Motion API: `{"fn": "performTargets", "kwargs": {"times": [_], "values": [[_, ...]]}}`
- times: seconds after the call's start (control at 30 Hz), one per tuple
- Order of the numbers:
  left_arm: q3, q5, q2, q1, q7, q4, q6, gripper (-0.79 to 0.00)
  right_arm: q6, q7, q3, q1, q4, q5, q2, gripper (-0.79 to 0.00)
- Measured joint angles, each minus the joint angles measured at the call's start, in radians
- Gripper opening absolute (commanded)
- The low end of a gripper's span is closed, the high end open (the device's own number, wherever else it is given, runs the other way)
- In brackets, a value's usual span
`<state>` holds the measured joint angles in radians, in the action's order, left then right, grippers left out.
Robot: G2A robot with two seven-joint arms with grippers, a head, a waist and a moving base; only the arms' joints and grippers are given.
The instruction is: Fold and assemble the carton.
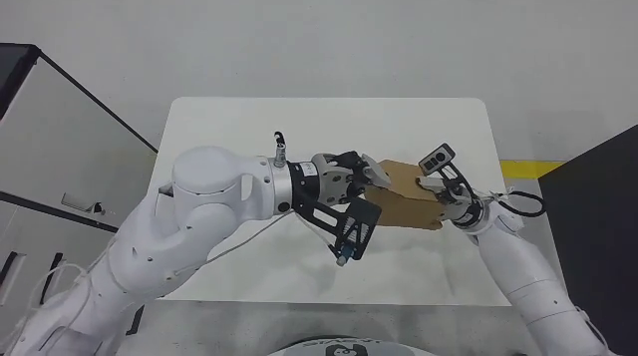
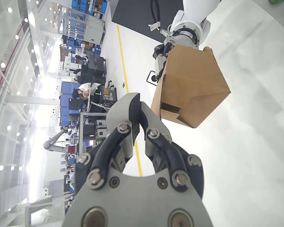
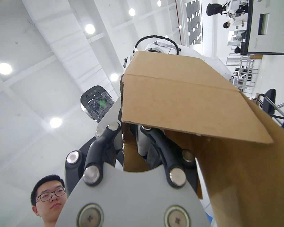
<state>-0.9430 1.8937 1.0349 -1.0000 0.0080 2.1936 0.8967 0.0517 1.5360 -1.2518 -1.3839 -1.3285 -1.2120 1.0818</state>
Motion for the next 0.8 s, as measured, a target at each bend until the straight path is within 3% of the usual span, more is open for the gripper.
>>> {"fn": "performTargets", "kwargs": {"times": [0.8], "values": [[0.024,-0.023,0.005,-0.004,0.018,-0.009,-0.003,-0.785,-0.002,0.0,-0.007,-0.014,-0.029,-0.052,-0.003,-0.785]]}}
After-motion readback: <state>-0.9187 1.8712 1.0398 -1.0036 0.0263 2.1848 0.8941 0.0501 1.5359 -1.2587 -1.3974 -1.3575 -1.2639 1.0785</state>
